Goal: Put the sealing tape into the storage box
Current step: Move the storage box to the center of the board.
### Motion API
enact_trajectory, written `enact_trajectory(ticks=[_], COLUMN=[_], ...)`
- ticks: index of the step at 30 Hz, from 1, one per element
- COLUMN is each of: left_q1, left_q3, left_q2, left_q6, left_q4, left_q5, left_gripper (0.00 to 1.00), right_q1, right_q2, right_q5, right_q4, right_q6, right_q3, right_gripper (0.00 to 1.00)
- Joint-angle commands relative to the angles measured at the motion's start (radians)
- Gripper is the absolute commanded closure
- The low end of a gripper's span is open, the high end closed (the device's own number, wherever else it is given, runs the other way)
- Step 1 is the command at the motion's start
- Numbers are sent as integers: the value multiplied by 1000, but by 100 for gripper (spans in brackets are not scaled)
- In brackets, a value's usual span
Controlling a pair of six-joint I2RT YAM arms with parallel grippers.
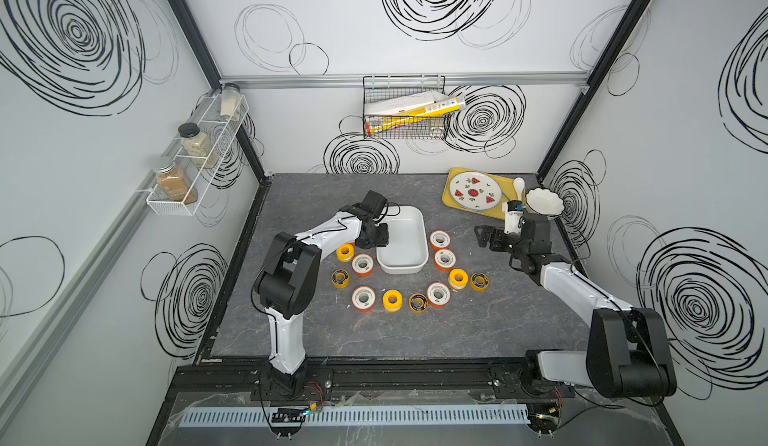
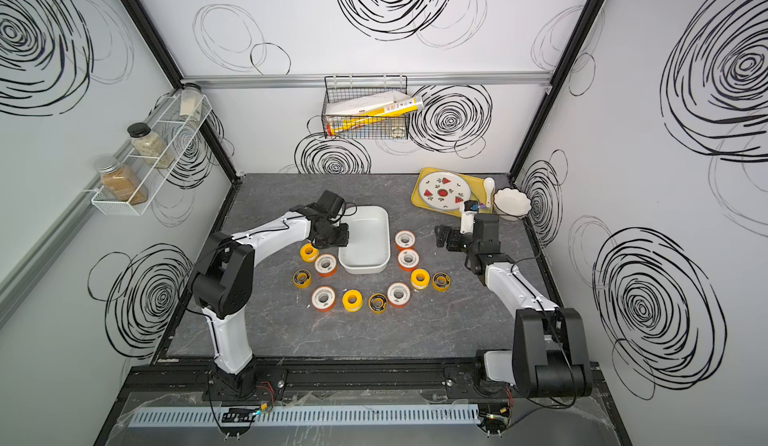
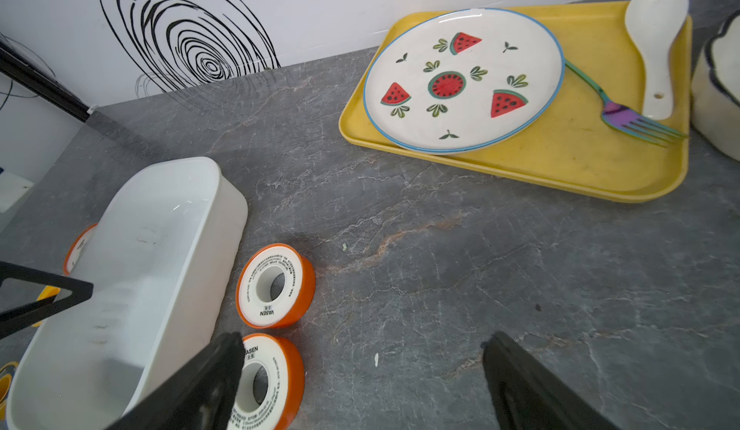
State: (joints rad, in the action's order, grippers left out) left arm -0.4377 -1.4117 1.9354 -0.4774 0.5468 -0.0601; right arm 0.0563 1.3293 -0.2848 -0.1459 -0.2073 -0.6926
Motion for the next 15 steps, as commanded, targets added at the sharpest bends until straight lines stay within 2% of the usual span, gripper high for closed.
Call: enact_trajectory(ticks=[1, 7, 15], left_q1=[-3, 22, 148], left_q3=[-17, -32, 79], left_q2=[-44, -87, -286], left_q6=[21, 47, 121], left_q4=[-8, 22, 2], left_q5=[30, 42, -8], left_gripper=[55, 53, 53], right_q1=[0, 31, 126], right_q2=[26, 91, 226], right_q5=[-74, -114, -77], right_q4=[32, 75, 181], right_q6=[21, 42, 40], right_q3=[-42, -88, -213], right_gripper=[4, 10, 22])
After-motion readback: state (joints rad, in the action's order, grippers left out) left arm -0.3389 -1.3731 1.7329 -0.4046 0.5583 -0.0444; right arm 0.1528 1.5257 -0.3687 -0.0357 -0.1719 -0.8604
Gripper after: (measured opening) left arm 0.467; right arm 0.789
